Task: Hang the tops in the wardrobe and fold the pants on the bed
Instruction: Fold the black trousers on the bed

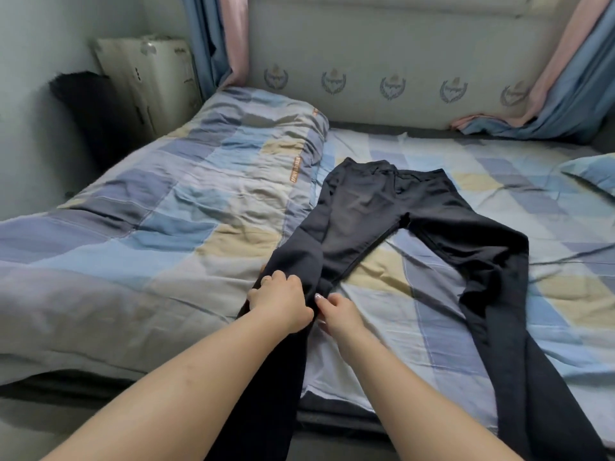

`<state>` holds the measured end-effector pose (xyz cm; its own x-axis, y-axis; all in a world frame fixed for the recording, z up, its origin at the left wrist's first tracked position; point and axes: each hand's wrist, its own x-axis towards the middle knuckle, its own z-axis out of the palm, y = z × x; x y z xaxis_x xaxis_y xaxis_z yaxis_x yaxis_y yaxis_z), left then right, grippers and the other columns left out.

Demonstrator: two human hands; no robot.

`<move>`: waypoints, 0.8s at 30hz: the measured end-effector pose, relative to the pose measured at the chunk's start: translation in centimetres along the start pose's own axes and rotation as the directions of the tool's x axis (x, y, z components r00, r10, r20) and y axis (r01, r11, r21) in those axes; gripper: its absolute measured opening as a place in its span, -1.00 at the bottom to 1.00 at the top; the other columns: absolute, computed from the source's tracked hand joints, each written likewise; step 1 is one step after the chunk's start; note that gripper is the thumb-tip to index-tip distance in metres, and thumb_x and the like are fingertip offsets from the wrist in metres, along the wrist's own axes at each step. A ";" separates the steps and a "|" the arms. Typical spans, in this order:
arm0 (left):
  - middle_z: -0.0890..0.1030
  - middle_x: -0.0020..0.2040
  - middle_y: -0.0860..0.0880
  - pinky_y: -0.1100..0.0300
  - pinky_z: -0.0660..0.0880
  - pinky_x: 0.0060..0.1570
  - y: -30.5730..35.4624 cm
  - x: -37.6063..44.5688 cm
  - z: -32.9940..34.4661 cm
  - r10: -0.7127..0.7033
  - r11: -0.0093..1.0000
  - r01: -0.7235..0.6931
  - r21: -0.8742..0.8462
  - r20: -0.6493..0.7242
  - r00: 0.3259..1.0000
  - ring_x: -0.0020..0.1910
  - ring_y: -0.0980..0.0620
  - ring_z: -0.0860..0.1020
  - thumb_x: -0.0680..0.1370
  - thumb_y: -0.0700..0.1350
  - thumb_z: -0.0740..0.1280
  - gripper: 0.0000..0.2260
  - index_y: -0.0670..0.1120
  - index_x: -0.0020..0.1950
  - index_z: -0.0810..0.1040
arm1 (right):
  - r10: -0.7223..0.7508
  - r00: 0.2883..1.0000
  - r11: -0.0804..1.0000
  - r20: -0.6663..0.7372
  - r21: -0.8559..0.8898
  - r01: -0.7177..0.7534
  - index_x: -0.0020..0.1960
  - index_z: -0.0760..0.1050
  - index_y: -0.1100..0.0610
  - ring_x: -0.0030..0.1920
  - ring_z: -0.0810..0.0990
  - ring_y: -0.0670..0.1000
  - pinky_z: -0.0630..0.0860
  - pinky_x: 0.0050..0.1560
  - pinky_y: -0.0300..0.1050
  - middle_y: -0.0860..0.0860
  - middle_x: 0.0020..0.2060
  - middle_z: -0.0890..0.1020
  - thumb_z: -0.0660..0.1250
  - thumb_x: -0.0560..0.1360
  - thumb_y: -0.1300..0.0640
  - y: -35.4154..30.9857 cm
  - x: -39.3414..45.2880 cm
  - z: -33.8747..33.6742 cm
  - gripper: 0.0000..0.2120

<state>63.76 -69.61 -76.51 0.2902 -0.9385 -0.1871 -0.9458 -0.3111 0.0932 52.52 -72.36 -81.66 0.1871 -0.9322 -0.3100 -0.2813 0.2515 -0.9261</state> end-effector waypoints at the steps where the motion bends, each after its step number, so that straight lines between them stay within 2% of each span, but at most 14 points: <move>1: 0.46 0.12 -0.07 0.08 0.36 -0.06 -0.3 -0.1 -0.4 0.027 0.998 -0.030 -0.049 -0.046 0.999 0.17 -0.11 0.42 0.47 0.04 0.23 -0.76 -0.08 0.04 0.40 | -0.051 0.998 0.998 -0.026 0.023 0.052 -0.31 0.21 0.07 -0.21 0.34 0.06 0.34 -0.13 0.03 0.06 -0.34 0.35 0.26 0.55 0.04 0.1 -0.2 0.2 -0.67; 3: 0.50 -0.15 -0.04 0.15 0.35 -0.19 -1.4 -0.4 -1.7 0.038 0.954 -0.058 -0.295 -0.072 0.997 -0.06 -0.09 0.49 0.50 -0.03 0.22 -0.86 -0.07 -0.18 0.35 | -0.106 0.992 0.983 -0.061 0.143 0.114 -0.23 0.28 0.10 -0.21 0.39 0.08 0.39 -0.13 0.09 0.04 -0.32 0.40 0.23 0.56 0.02 0.2 -0.9 0.4 -0.74; 4: 0.45 -0.27 -0.03 0.18 0.37 -0.26 -2.1 -0.6 -2.3 0.012 0.866 -0.031 -0.499 -0.041 0.999 -0.21 -0.06 0.48 0.51 -0.07 0.21 -0.84 -0.07 -0.23 0.32 | -0.097 0.991 0.971 -0.091 0.210 0.114 -0.16 0.34 0.13 -0.19 0.45 0.11 0.45 -0.08 0.13 0.07 -0.27 0.46 0.21 0.57 0.03 0.2 -1.3 0.4 -0.78; 6: 0.34 -0.39 -0.03 0.24 0.38 -0.42 -3.0 -1.8 -4.2 -0.055 0.463 0.113 -0.879 0.099 0.994 -0.44 0.01 0.37 0.52 -0.16 0.15 -0.85 -0.07 -0.26 0.31 | -0.039 0.982 0.932 -0.184 0.349 0.102 -0.03 0.41 0.19 -0.06 0.55 0.17 0.49 0.08 0.14 0.18 -0.10 0.58 0.18 0.60 0.07 -0.4 -2.4 -1.2 -0.81; 8: 0.36 -0.40 -0.06 0.23 0.38 -0.43 -4.5 -2.9 -4.7 -0.097 0.074 0.224 -0.972 0.217 0.971 -0.44 0.02 0.37 0.54 -0.19 0.12 -0.83 -0.07 -0.26 0.36 | 0.038 0.953 0.888 -0.299 0.447 0.105 -0.02 0.43 0.18 0.00 0.56 0.17 0.51 0.11 0.12 0.21 -0.01 0.58 0.16 0.62 0.08 -0.2 -3.2 -3.4 -0.82; 9: 0.41 -0.37 -0.07 0.21 0.40 -0.42 -5.2 -3.2 -4.4 -0.112 -0.001 0.250 -0.968 0.248 0.962 -0.39 0.00 0.41 0.55 -0.20 0.12 -0.81 -0.09 -0.24 0.40 | 0.066 0.940 0.890 -0.335 0.446 0.096 -0.03 0.44 0.17 -0.03 0.56 0.14 0.52 0.03 0.06 0.19 -0.01 0.59 0.15 0.62 0.06 0.1 -3.7 -4.8 -0.81; 11: 0.41 -0.32 -0.11 0.21 0.38 -0.47 -6.0 -3.7 -3.3 -0.133 0.043 0.279 -0.959 0.271 0.953 -0.37 -0.04 0.40 0.58 -0.24 0.10 -0.81 -0.11 -0.21 0.40 | 0.095 0.964 0.872 -0.247 0.488 0.040 0.02 0.49 0.20 -0.11 0.62 0.08 0.53 -0.20 -0.12 0.15 -0.04 0.64 0.15 0.63 0.06 1.1 -4.8 -6.6 -0.77; 13: 0.38 -0.27 -0.11 0.24 0.35 -0.49 -6.2 -4.1 -1.8 -0.129 0.201 0.264 -0.943 0.242 0.962 -0.38 -0.05 0.37 0.58 -0.28 0.07 -0.84 -0.11 -0.13 0.37 | 0.105 0.994 0.774 0.024 0.626 -0.097 0.13 0.53 0.20 -0.09 0.69 0.08 0.57 -0.26 -0.18 0.12 -0.02 0.69 0.15 0.63 0.08 2.2 -6.2 -6.7 -0.74; 14: 0.44 -0.20 -0.08 0.22 0.40 -0.45 -6.0 -4.4 -1.2 -0.116 0.264 0.230 -0.937 0.206 0.972 -0.31 -0.06 0.43 0.57 -0.29 0.06 -0.84 -0.08 -0.01 0.38 | 0.105 0.984 0.743 0.146 0.646 -0.175 0.17 0.54 0.17 -0.03 0.69 0.08 0.60 -0.19 -0.14 0.09 0.01 0.69 0.18 0.62 0.06 2.7 -7.1 -6.5 -0.74; 16: 0.51 0.02 0.01 0.15 0.49 -0.16 -6.0 -4.7 -0.6 -0.031 0.424 0.080 -0.902 0.074 0.997 -0.03 -0.04 0.52 0.53 -0.34 0.06 -0.62 0.07 0.20 0.34 | 0.097 0.939 0.791 0.330 0.547 -0.274 0.19 0.56 0.07 0.08 0.66 0.04 0.58 0.02 -0.05 0.03 0.07 0.68 0.27 0.57 -0.01 3.6 -8.3 -6.0 -0.73; 18: 0.53 0.11 0.08 0.20 0.40 0.13 -6.2 -5.2 -1.1 0.051 0.556 -0.024 -0.831 0.005 0.999 0.13 0.08 0.49 0.49 -0.40 0.06 -0.56 0.03 0.14 0.52 | 0.048 0.896 0.876 0.441 0.413 -0.250 0.24 0.54 0.06 0.15 0.62 0.02 0.54 0.12 -0.01 0.01 0.13 0.65 0.35 0.51 0.01 4.1 -9.1 -5.8 -0.68; 19: 0.57 0.08 0.08 0.22 0.39 0.14 -6.7 -5.2 -1.6 0.038 0.590 -0.019 -0.807 0.004 0.999 0.10 0.10 0.49 0.49 -0.39 0.08 -0.60 -0.02 0.01 0.62 | 0.023 0.874 0.894 0.485 0.382 -0.236 0.26 0.51 0.08 0.17 0.61 0.03 0.54 0.11 -0.02 0.02 0.16 0.64 0.38 0.49 0.05 4.1 -9.3 -5.7 -0.65; 22: 0.61 -0.18 0.02 0.25 0.41 -0.19 -8.5 -5.0 -2.8 -0.034 0.641 0.025 -0.767 0.004 0.999 -0.17 0.09 0.52 0.48 -0.22 0.28 -0.83 -0.06 -0.20 0.65 | -0.007 0.797 0.882 0.604 0.379 -0.279 0.27 0.50 0.12 0.10 0.64 0.04 0.58 -0.05 -0.09 0.07 0.17 0.62 0.42 0.44 0.16 3.9 -9.4 -5.8 -0.60; 24: 0.56 -0.26 0.02 0.33 0.36 -0.39 -10.0 -5.3 -3.0 0.041 0.808 -0.024 -0.589 0.015 0.999 -0.32 0.12 0.47 0.41 -0.20 0.35 -0.93 -0.03 -0.18 0.56 | 0.037 0.777 0.893 0.628 0.328 -0.307 0.22 0.52 0.12 -0.07 0.66 -0.02 0.57 -0.20 -0.19 0.05 0.11 0.65 0.40 0.46 0.19 4.0 -9.5 -5.6 -0.66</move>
<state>72.12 -62.03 -73.50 0.2494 -0.9480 -0.1978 -0.6851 -0.3170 0.6558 44.38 -63.96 -81.21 0.7262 -0.5516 -0.4105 -0.0005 0.5966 -0.8025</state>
